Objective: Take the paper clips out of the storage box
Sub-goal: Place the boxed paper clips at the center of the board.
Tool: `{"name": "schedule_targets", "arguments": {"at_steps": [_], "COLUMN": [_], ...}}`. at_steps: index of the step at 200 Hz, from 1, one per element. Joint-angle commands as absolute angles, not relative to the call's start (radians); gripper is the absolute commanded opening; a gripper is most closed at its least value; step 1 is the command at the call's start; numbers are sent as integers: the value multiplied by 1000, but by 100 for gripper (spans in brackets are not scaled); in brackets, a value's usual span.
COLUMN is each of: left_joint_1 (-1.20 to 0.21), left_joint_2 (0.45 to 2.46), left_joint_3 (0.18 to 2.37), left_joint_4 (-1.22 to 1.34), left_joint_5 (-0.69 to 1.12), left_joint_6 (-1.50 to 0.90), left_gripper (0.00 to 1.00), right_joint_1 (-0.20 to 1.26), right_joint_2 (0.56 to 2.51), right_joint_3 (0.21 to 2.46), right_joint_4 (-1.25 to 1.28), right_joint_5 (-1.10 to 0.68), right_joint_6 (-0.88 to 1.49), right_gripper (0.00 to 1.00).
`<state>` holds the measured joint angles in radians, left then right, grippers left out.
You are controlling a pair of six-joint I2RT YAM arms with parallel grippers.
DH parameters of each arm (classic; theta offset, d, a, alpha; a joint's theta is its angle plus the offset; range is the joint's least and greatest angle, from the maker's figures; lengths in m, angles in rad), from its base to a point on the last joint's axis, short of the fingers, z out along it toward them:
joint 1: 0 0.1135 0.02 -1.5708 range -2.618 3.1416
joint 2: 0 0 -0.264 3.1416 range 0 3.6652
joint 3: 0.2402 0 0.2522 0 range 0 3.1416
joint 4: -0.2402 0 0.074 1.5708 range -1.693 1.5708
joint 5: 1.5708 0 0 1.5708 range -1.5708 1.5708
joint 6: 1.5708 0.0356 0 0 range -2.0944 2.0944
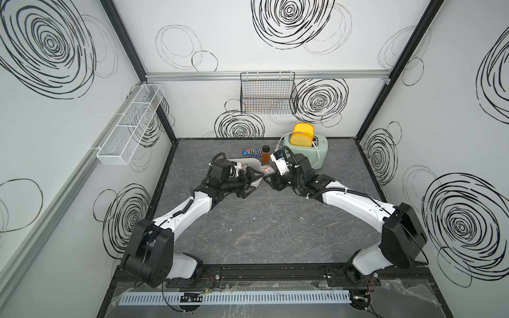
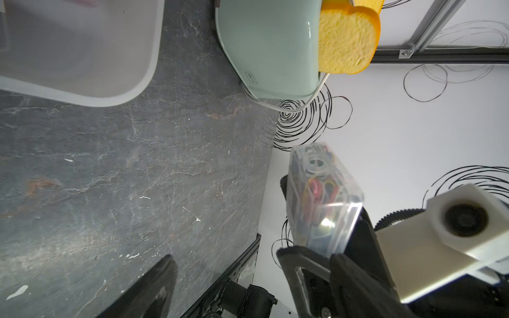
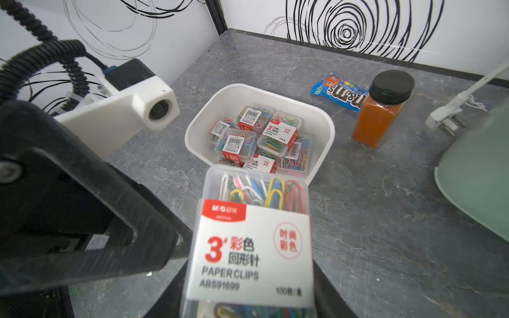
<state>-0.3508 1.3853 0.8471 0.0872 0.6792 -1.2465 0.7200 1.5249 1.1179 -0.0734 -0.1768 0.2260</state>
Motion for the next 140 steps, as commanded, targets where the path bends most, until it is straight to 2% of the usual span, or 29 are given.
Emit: {"name": "schedule_targets", "arguments": {"at_steps": [1, 57, 140], "left_joint_1": [-349, -339, -365], "left_joint_2": [1369, 1341, 1431], "left_joint_3": [867, 876, 902], "left_joint_4": [165, 183, 226], "left_joint_5": [691, 647, 625], "left_joint_6": [-1305, -1332, -1317], "left_gripper": [92, 92, 83], "right_joint_1": [747, 757, 797], "right_joint_2": [1498, 1475, 1455], "right_joint_3": [1114, 1078, 1071], "right_joint_4": [-41, -40, -40], "right_joint_5": [-130, -132, -186], "right_joint_6": [182, 183, 211], "right_gripper": [0, 0, 0]}}
